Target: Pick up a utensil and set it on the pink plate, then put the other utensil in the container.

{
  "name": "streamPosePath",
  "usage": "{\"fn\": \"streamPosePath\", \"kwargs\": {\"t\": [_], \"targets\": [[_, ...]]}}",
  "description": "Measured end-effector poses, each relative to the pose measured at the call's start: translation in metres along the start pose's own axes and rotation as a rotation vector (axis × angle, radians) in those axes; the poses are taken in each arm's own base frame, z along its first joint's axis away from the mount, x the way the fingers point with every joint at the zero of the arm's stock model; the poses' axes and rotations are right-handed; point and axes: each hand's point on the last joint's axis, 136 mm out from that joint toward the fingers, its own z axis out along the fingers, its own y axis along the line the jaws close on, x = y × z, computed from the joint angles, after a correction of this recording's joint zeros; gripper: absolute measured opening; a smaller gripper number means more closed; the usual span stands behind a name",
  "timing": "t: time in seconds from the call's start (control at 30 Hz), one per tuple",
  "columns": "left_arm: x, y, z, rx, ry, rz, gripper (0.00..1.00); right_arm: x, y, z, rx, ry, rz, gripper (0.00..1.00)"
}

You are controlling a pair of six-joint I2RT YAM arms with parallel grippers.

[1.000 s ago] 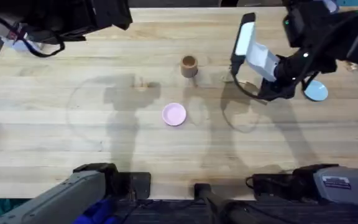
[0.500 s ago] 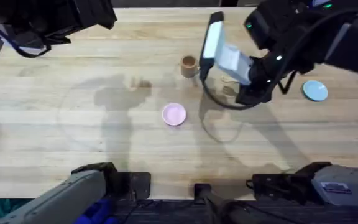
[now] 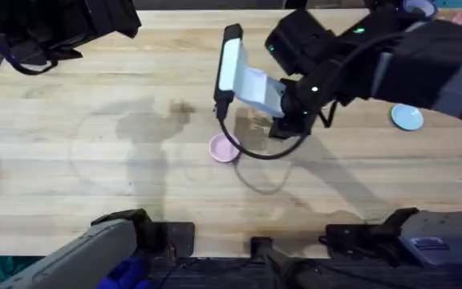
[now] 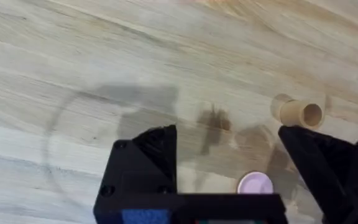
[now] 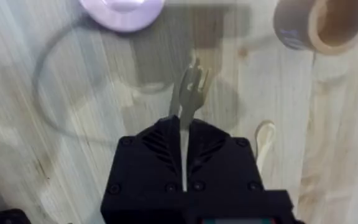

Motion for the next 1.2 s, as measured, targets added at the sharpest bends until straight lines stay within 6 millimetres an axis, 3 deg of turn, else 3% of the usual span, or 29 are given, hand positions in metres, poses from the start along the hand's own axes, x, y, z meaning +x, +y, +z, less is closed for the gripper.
{"fn": "streamPosePath", "kwargs": {"t": [0.17,0.37,0.53,0.83,1.2], "targets": [[0.001,0.0,0.0,0.0,0.003,0.0,0.993,-0.016,-0.005,0.009,-0.021,0.013,0.005,0.031],[0.004,0.001,0.0,-0.003,0.016,-0.002,0.993,-0.053,-0.019,0.006,-0.012,-0.03,-0.008,0.031],[0.004,0.001,0.0,-0.003,0.016,-0.002,0.993,-0.077,-0.011,0.007,-0.031,-0.063,-0.047,0.03],[0.003,0.005,0.0,-0.028,0.011,-0.002,0.993,-0.092,0.02,0.02,-0.091,-0.051,-0.121,0.031],[0.002,0.009,0.0,-0.051,0.005,-0.002,0.993,-0.095,0.033,0.033,-0.14,-0.037,-0.131,0.031]]}}
